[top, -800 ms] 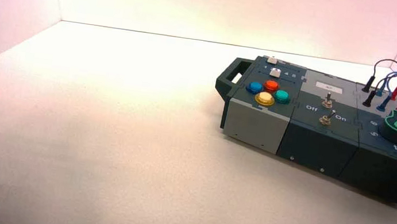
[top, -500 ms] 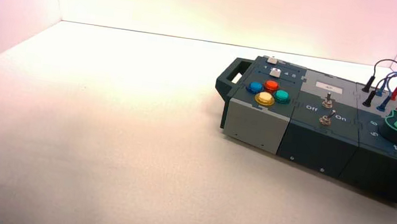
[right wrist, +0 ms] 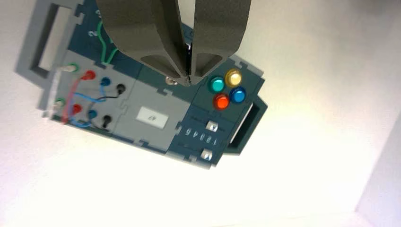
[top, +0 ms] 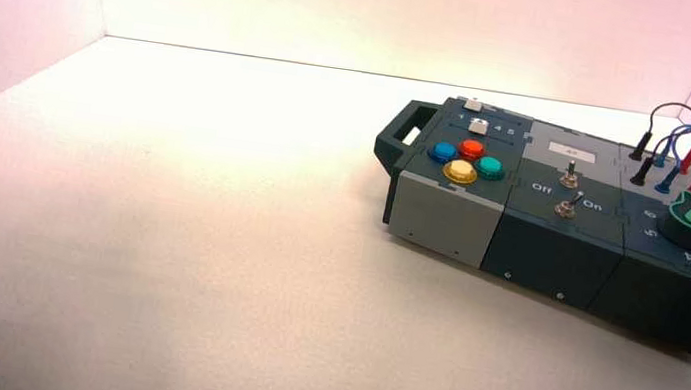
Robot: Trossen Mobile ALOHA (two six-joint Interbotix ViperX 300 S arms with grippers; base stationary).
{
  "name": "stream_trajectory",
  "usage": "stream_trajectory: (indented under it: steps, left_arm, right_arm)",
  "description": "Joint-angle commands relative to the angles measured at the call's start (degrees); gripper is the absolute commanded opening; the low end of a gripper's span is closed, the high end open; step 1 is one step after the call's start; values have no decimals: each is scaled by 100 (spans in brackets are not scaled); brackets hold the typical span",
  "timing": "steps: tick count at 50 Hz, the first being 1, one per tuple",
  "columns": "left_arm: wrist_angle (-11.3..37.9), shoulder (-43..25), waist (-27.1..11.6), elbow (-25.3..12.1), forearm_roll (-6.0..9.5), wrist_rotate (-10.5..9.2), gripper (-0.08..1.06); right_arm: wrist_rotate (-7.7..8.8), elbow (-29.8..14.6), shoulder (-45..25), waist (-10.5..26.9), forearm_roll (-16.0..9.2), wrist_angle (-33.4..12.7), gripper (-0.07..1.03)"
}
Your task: Move the top slider to position 3.
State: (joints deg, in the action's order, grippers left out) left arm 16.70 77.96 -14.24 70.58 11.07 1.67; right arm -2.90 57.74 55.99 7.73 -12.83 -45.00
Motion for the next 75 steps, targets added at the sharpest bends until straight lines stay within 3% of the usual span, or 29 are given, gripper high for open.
stream_trajectory:
  steps: [1,14,30,50,75]
  left_arm:
    - [-26,-167,-53,-132,9,-18,-3]
    - [0,-220,-70,-149,9,-18,-3]
    - [9,-211,-97,-158,9,-18,-3]
    - [18,-220,-105,-158,9,-18,-3]
    - [18,-220,-105,-158,9,-18,-3]
  right_arm:
    - [79,-659,-940,220,-132,62,-2]
    - [114,-1521,-2566,835,-97,422,-2]
    - [202,-2373,-4412,1055,-97,598,-2]
    - [211,-3059,-5449,1055,-97,747,-2]
    - [211,-3428,-6275,1055,-97,861,-2]
